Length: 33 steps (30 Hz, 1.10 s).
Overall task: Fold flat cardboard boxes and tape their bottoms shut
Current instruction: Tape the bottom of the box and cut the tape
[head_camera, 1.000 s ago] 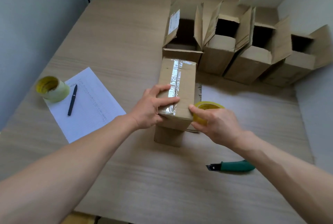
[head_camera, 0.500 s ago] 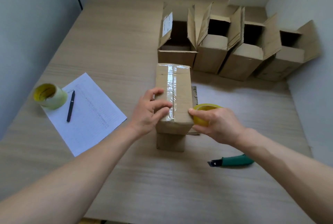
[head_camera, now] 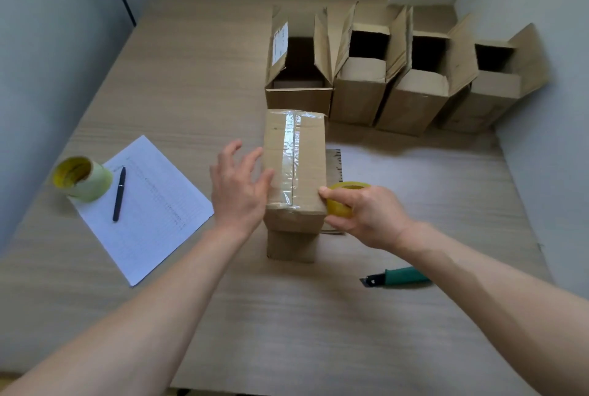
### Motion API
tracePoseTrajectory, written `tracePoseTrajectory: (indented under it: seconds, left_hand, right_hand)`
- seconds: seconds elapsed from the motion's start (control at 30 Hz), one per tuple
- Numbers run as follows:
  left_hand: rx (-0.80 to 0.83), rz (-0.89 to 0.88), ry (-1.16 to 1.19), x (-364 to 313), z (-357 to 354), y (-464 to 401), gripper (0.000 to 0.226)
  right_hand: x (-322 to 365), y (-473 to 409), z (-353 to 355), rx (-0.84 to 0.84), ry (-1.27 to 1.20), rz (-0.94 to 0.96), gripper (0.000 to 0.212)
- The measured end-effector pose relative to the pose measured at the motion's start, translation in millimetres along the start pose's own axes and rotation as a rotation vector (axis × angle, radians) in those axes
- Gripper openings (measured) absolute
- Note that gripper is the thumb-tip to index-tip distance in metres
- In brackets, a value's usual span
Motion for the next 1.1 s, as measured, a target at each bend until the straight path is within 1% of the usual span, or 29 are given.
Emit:
tracePoseTrajectory:
  seconds: [0.03, 0.07, 0.1, 0.13, 0.17, 0.2, 0.23, 0.27, 0.3, 0.33, 0.4, 0.43, 0.47, 0.5, 0.53, 0.57, 0.6, 0.63, 0.67, 0.7, 0.73, 0.8, 0.87, 0.93, 1.0, 1.07, 1.1]
  left_hand:
    - [0.056, -0.288, -0.031, -24.9, -7.4, 2.8, 0.047]
    - [0.204, -0.526, -0.027, -46.7, -20.9, 11.9, 0.056]
    - [0.385, -0.659, -0.047, -60.8, -33.6, 22.1, 0.065]
    - [0.522, -0.701, -0.085, -67.0, -41.6, 27.8, 0.072]
    - [0.585, -0.697, -0.121, -67.6, -47.0, 27.3, 0.075]
    - [0.609, -0.691, -0.152, -66.8, -50.9, 23.6, 0.075]
    - [0.619, -0.703, -0.181, -67.4, -53.1, 19.7, 0.073]
    - [0.631, -0.732, -0.213, -69.7, -53.8, 17.9, 0.072]
    - [0.648, -0.751, -0.244, -70.5, -55.4, 16.0, 0.071]
    - [0.663, -0.771, -0.272, -72.3, -57.7, 14.8, 0.07]
    - [0.694, -0.804, -0.306, -76.9, -62.2, 14.7, 0.071]
    - [0.711, -0.801, -0.315, -76.4, -64.3, 15.2, 0.075]
    - [0.73, -0.795, -0.326, -75.3, -66.0, 15.3, 0.08]
    - [0.749, -0.795, -0.341, -75.2, -67.4, 15.7, 0.086]
    - [0.771, -0.794, -0.359, -76.3, -69.0, 15.8, 0.094]
    - [0.79, -0.783, -0.371, -77.7, -71.2, 15.4, 0.101]
    - [0.803, -0.76, -0.383, -79.3, -73.3, 15.2, 0.109]
    - [0.806, -0.721, -0.389, -81.7, -76.0, 13.9, 0.116]
    - [0.807, -0.653, -0.384, -84.2, -78.7, 11.0, 0.12]
    - [0.812, -0.573, -0.37, -86.7, -82.1, 7.9, 0.121]
    - [0.816, -0.512, -0.363, -90.0, -86.4, 5.5, 0.117]
    - [0.815, -0.433, -0.391, -96.4, -95.0, 3.7, 0.104]
    - [0.787, -0.345, -0.417, -101.1, -101.6, -0.4, 0.084]
    - [0.76, -0.237, -0.415, -102.7, -104.1, -7.6, 0.063]
    - [0.769, -0.143, -0.407, -101.5, -105.0, -13.8, 0.05]
    - [0.777, -0.102, -0.412, -101.4, -105.4, -15.6, 0.042]
    - [0.769, -0.096, -0.416, -101.5, -105.6, -15.4, 0.037]
  right_hand:
    - [0.4, -0.2, 0.7, 0.0, -0.001, 0.004, 0.053]
    - [0.9, -0.5, 1.9, -0.008, -0.004, 0.017, 0.05]
    - [2.0, -0.5, 2.8, -0.008, -0.007, 0.034, 0.048]
    - [2.9, -0.2, 2.7, 0.009, -0.005, 0.043, 0.051]
    - [3.0, 1.6, 2.6, 0.043, 0.004, 0.042, 0.057]
    - [0.3, 5.2, 2.6, 0.088, 0.007, 0.019, 0.068]
    - [-4.6, 10.5, 2.9, 0.132, -0.018, -0.031, 0.078]
    - [-11.1, 18.6, 1.8, 0.186, -0.067, -0.106, 0.084]
    - [-17.6, 28.4, -0.1, 0.251, -0.145, -0.198, 0.084]
    - [-22.8, 38.5, -1.5, 0.315, -0.259, -0.284, 0.077]
    - [-30.3, 51.5, 0.0, 0.403, -0.518, -0.416, 0.048]
    - [-33.4, 53.7, 3.2, 0.44, -0.595, -0.463, 0.034]
    - [-38.1, 51.9, 6.5, 0.481, -0.592, -0.467, 0.028]
    - [-44.3, 44.8, 10.5, 0.512, -0.483, -0.42, 0.027]
    - [-50.9, 32.0, 16.9, 0.51, -0.238, -0.301, 0.026]
    - [-55.8, 14.7, 26.2, 0.435, 0.075, -0.146, 0.023]
    - [-57.3, -2.5, 36.6, 0.299, 0.313, -0.027, 0.021]
    - [-54.2, -17.2, 45.3, 0.197, 0.423, 0.039, 0.019]
    - [-47.2, -28.4, 50.7, 0.147, 0.439, 0.088, 0.017]
    - [-41.6, -34.8, 51.6, 0.148, 0.432, 0.115, 0.016]
    - [-38.9, -37.9, 51.9, 0.161, 0.423, 0.131, 0.017]
    - [-38.1, -41.2, 52.5, 0.16, 0.426, 0.155, 0.018]
    - [-37.1, -44.0, 55.0, 0.127, 0.442, 0.18, 0.017]
    - [-31.7, -45.1, 53.6, 0.084, 0.423, 0.21, 0.022]
    - [-27.8, -43.8, 49.2, 0.043, 0.396, 0.194, 0.026]
    - [-27.5, -33.1, 46.6, -0.043, 0.317, 0.152, 0.032]
    - [-28.4, -22.0, 48.3, -0.131, 0.25, 0.127, 0.036]
Point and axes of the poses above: each hand's wrist, its own y-axis away from the middle knuckle, its own z-axis out of the back of the hand, x = y × z, the point moved 6 cm from there along -y, towards the middle knuckle, and after that the axes turned 15 degrees about -x, right-handed, at the moved point
